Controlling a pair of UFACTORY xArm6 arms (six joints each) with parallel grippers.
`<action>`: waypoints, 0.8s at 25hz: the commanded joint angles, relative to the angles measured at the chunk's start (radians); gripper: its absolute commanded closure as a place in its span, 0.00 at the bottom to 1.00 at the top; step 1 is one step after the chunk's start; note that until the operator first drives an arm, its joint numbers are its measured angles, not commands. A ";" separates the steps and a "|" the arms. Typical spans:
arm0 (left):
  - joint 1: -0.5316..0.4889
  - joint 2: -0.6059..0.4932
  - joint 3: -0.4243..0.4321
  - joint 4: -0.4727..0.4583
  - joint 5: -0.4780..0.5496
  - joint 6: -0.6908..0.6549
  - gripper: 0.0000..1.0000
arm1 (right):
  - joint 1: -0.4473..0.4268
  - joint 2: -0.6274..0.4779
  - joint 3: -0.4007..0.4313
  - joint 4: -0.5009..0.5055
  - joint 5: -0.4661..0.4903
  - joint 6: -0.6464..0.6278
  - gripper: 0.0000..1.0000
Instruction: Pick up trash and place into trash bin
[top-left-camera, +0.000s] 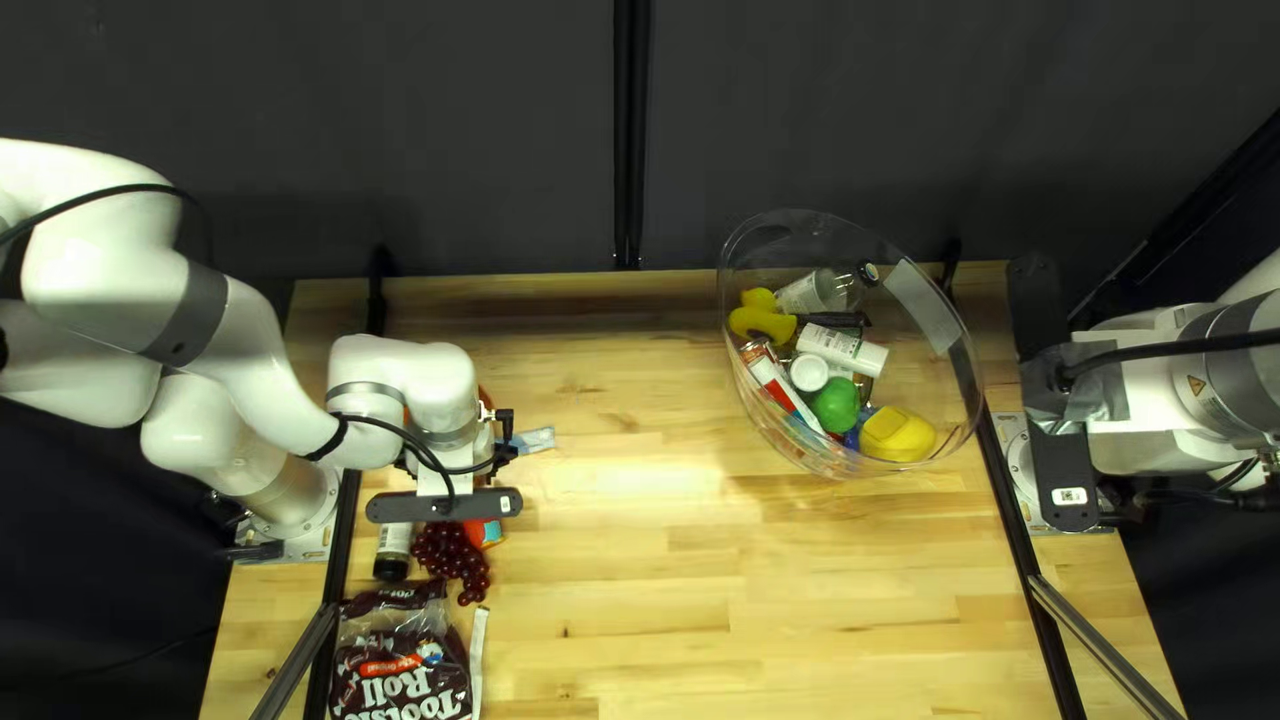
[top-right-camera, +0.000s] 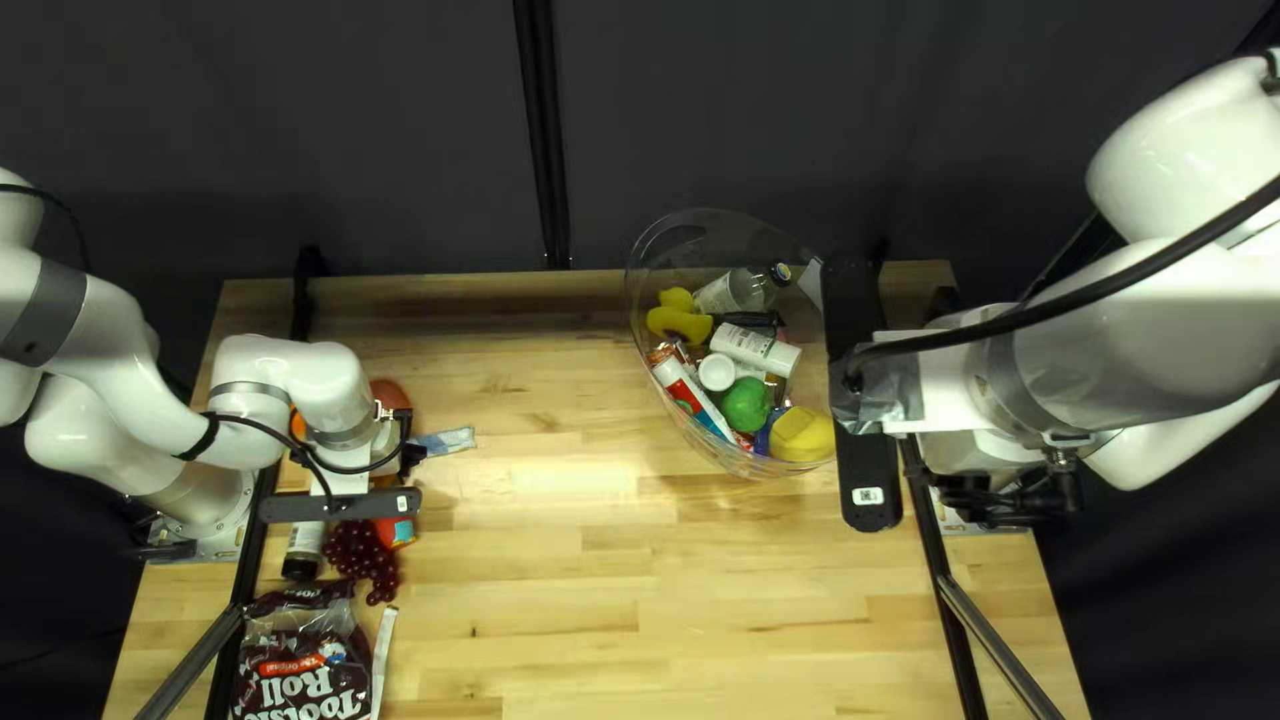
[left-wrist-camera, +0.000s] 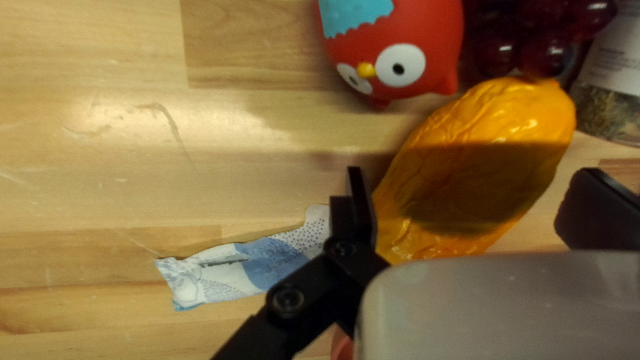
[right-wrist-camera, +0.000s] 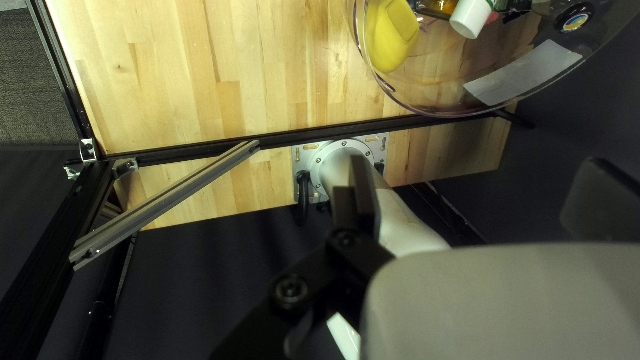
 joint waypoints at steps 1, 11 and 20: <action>0.018 0.021 0.005 -0.017 -0.028 0.029 0.58 | 0.000 0.000 0.000 0.000 0.000 0.000 0.00; -0.129 -0.036 -0.133 0.025 0.119 -0.170 1.00 | 0.000 0.000 0.000 0.000 0.000 0.000 0.00; -0.306 0.143 -0.501 0.219 0.126 -0.598 1.00 | 0.000 0.000 0.000 0.000 0.000 0.000 0.00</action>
